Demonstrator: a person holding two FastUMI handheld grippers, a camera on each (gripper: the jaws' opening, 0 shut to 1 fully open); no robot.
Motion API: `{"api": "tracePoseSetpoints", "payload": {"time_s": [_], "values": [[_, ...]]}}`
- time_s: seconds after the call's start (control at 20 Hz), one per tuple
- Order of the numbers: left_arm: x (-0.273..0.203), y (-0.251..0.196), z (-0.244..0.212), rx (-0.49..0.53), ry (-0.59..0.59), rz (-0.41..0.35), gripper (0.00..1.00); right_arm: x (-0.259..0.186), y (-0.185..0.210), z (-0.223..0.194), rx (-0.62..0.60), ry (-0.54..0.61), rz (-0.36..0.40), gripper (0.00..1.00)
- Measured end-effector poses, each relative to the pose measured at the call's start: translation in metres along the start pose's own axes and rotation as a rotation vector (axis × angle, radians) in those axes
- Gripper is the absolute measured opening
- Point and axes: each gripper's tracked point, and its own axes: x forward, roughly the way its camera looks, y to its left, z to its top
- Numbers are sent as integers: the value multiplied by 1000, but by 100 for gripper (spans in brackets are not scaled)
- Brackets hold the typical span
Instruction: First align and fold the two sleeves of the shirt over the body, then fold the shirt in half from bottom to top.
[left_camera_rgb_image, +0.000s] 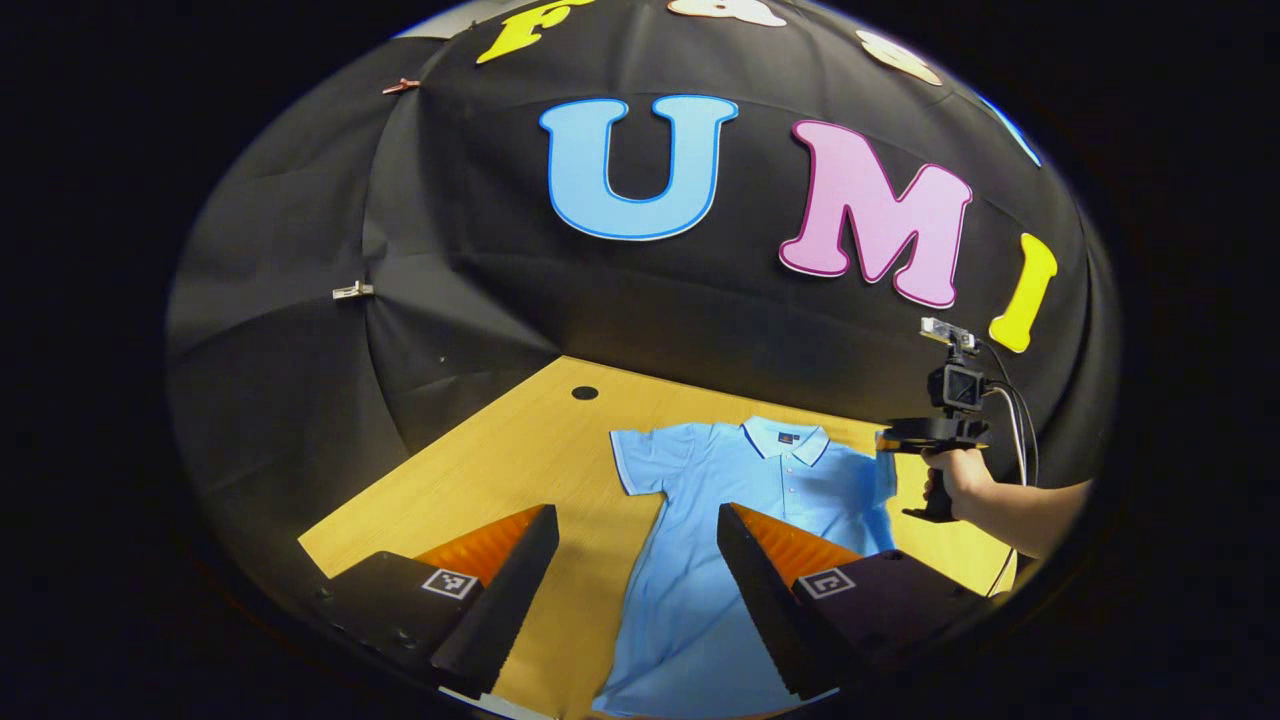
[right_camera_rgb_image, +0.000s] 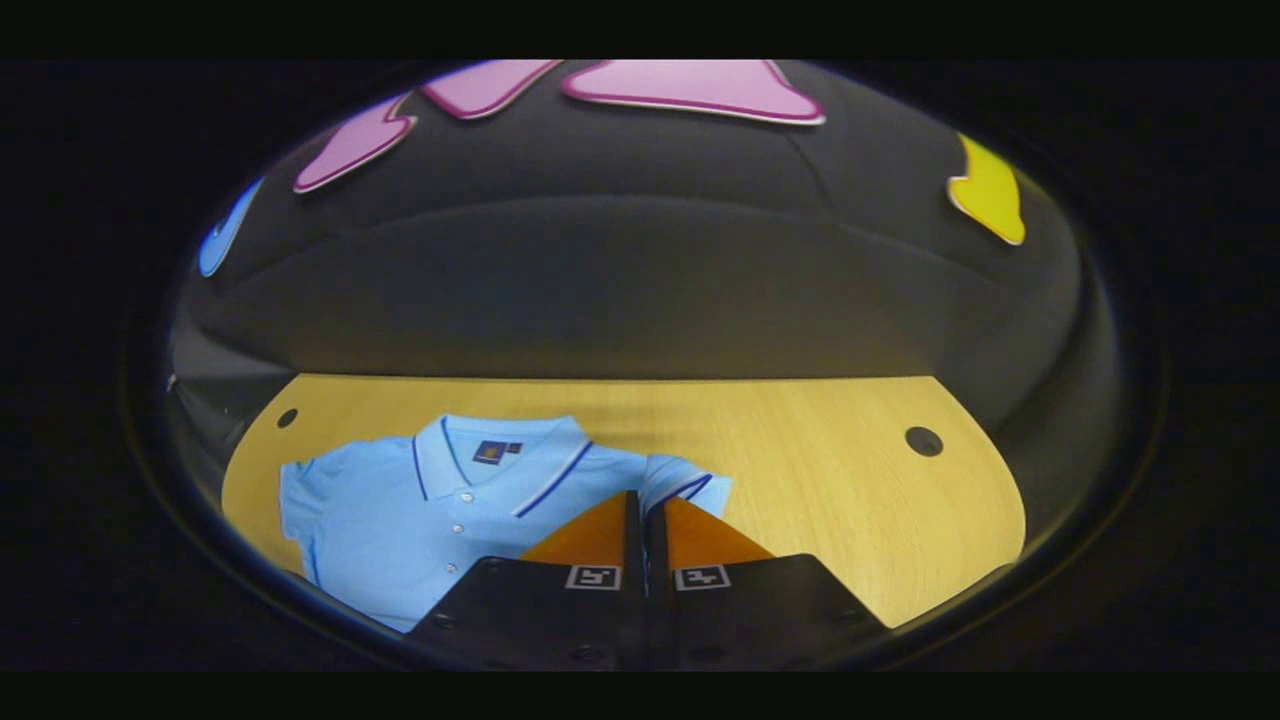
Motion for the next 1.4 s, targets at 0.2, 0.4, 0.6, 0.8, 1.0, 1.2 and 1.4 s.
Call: {"api": "tracePoseSetpoints", "payload": {"time_s": [0.2, 0.4, 0.6, 0.8, 1.0, 1.2, 1.4], "values": [[22, 12, 0, -25, -7, -12, 100, 0, 38, -16, -146, -2, 19, 34], [80, 20, 11, -16, -27, -39, 100, -48, 52, -23, -204, -59, 83, 96], [163, 20, 16, 0, 3, -88, 97, -104, 19, -37, -163, -108, 83, 98], [244, 17, 14, -43, 62, -115, 97, -146, -22, -54, -147, -132, 45, 98], [315, 22, -6, -31, 129, -94, 97, -165, -46, -68, -85, -166, 24, 97], [368, 23, -18, 39, 171, -67, 96, -168, -62, -85, -8, -171, 13, 97], [395, 18, -40, 66, 245, -66, 97, -169, -88, -99, 21, -191, -49, 97]]}}
